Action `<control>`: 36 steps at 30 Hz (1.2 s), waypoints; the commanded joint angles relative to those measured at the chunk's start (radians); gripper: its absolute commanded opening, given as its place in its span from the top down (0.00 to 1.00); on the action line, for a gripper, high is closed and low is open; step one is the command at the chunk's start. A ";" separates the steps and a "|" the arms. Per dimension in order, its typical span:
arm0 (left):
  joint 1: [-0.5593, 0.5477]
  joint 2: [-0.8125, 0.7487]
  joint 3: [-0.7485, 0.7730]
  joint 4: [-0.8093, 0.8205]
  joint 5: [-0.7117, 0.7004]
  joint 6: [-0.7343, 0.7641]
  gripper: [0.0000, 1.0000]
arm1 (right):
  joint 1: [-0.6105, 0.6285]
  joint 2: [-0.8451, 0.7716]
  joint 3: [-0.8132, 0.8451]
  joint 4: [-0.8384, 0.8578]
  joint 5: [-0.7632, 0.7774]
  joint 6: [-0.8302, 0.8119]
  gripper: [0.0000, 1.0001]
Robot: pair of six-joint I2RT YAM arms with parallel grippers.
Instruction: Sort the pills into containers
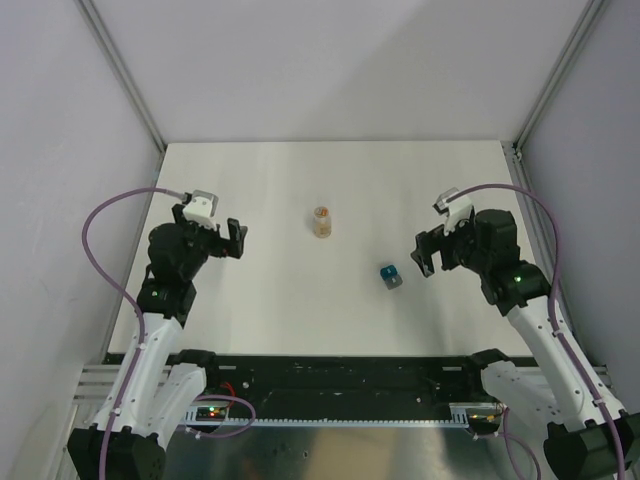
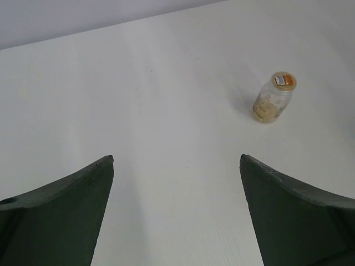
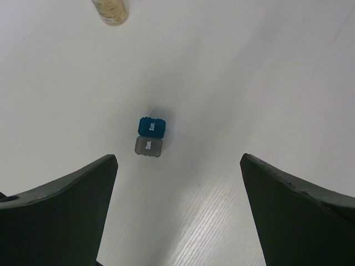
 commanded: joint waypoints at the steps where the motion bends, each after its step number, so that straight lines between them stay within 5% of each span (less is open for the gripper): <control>1: -0.006 0.000 0.041 -0.016 0.056 0.023 0.02 | 0.037 0.001 -0.001 0.020 0.036 -0.040 0.00; 9: -0.044 0.137 0.074 0.019 0.164 0.019 0.02 | 0.095 0.044 0.000 0.070 0.105 -0.075 0.00; 26: -0.249 0.644 0.289 0.178 0.087 -0.092 0.02 | 0.113 0.150 -0.016 0.080 0.051 -0.082 0.00; 36: -0.284 0.771 0.380 0.178 0.087 -0.121 0.02 | 0.131 0.230 -0.051 0.093 0.003 -0.081 0.01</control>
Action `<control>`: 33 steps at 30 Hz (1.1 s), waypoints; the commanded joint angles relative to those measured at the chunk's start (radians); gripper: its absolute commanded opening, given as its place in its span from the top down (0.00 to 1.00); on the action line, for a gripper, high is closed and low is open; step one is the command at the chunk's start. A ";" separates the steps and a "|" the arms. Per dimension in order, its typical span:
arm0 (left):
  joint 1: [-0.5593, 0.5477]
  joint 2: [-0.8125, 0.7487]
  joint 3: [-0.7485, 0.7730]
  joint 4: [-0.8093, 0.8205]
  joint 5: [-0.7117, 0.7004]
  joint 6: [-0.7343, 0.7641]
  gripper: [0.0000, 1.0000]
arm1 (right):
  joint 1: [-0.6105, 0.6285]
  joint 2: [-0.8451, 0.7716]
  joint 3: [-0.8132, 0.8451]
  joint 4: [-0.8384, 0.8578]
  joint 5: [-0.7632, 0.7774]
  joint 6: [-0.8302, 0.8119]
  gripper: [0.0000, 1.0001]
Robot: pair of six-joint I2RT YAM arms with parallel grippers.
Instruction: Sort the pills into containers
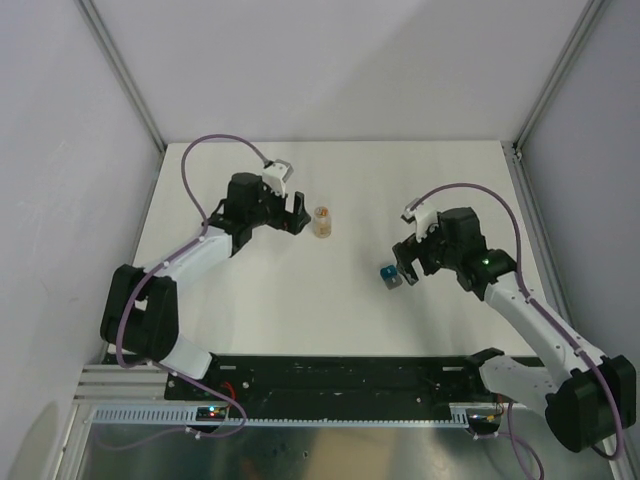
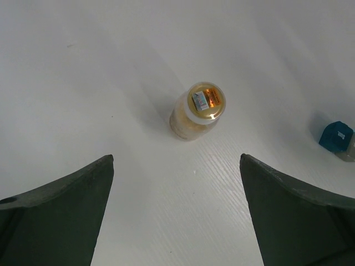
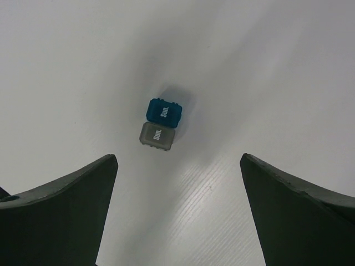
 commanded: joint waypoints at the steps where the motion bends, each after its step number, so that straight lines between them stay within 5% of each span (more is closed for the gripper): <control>1: -0.016 0.017 0.049 0.035 -0.011 -0.024 0.02 | 0.021 0.074 -0.015 0.042 -0.031 0.001 0.02; 18: -0.024 -0.082 -0.003 0.022 -0.033 -0.001 0.02 | 0.111 0.415 0.010 0.081 0.070 0.089 0.14; 33: -0.024 -0.124 -0.050 0.014 -0.046 0.018 0.02 | 0.120 0.520 0.059 0.085 0.036 0.133 0.28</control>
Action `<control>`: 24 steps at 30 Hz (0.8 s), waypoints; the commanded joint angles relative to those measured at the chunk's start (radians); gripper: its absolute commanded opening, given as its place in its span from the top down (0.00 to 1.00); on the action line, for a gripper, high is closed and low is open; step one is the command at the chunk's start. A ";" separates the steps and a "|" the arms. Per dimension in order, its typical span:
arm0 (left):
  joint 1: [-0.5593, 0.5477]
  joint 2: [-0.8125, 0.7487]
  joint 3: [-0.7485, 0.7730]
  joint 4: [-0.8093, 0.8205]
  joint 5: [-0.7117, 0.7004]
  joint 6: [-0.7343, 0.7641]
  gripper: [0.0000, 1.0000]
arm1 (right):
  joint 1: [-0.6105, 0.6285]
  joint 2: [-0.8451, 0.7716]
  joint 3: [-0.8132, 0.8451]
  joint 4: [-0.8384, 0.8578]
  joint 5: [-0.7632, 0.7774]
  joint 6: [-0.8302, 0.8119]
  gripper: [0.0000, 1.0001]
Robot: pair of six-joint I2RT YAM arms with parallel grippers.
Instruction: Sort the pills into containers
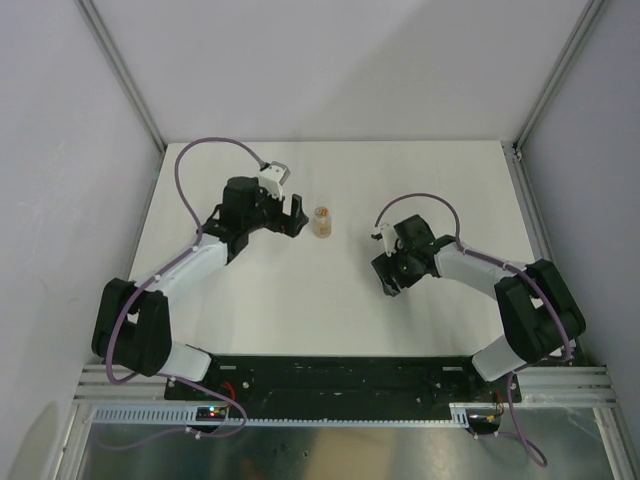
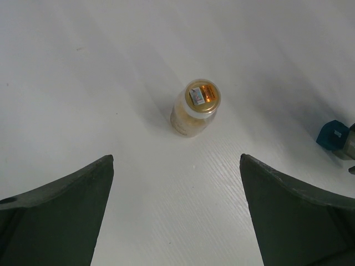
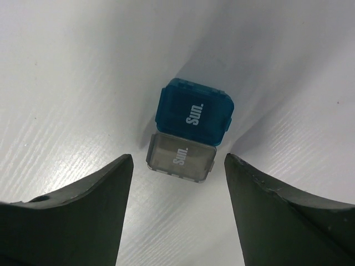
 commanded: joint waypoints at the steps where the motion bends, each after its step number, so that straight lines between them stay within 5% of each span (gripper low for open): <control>1: -0.008 -0.049 -0.014 0.013 -0.010 0.029 0.02 | 0.011 0.015 0.044 0.033 -0.018 0.027 0.28; 10: -0.008 -0.077 -0.034 0.009 -0.025 0.062 0.02 | 0.026 0.043 0.061 0.031 -0.002 0.027 0.38; 15: -0.009 -0.110 -0.047 -0.002 -0.003 0.078 0.02 | 0.026 0.015 0.076 0.010 0.000 0.009 0.59; 24: -0.041 -0.244 -0.012 -0.195 0.274 0.193 0.02 | 0.030 -0.171 0.162 -0.150 -0.236 -0.204 0.79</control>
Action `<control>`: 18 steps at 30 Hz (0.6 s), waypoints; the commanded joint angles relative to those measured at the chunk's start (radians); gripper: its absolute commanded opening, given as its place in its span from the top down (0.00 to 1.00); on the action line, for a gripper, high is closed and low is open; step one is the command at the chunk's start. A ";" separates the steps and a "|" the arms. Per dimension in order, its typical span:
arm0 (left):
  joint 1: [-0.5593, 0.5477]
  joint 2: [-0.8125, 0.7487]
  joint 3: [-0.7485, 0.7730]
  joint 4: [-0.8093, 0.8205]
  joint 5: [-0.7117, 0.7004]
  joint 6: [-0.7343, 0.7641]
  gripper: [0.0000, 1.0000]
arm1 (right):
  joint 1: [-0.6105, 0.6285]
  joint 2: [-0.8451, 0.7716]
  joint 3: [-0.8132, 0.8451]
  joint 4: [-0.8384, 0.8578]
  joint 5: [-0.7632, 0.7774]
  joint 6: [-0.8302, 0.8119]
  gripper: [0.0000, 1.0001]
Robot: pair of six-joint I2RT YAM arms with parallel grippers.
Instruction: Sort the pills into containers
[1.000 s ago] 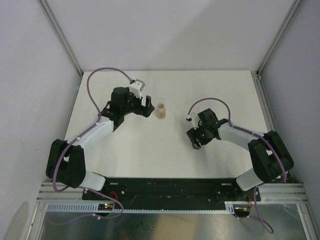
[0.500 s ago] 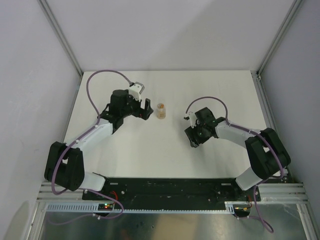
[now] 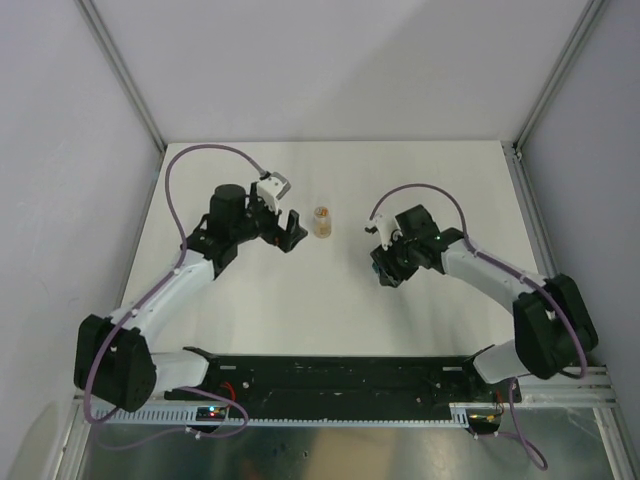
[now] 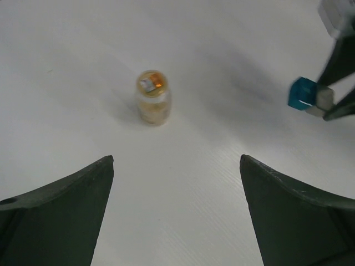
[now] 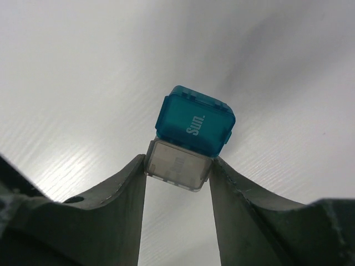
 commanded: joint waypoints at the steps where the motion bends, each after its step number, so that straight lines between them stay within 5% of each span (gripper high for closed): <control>1: -0.042 -0.081 0.050 -0.106 0.208 0.075 0.02 | 0.012 -0.129 0.117 -0.107 -0.191 -0.156 0.80; 10: -0.132 -0.058 0.190 -0.128 0.538 -0.003 0.02 | 0.073 -0.178 0.374 -0.358 -0.442 -0.299 0.83; 18: -0.218 -0.005 0.280 -0.131 0.652 0.019 0.02 | 0.132 -0.181 0.472 -0.432 -0.500 -0.363 0.85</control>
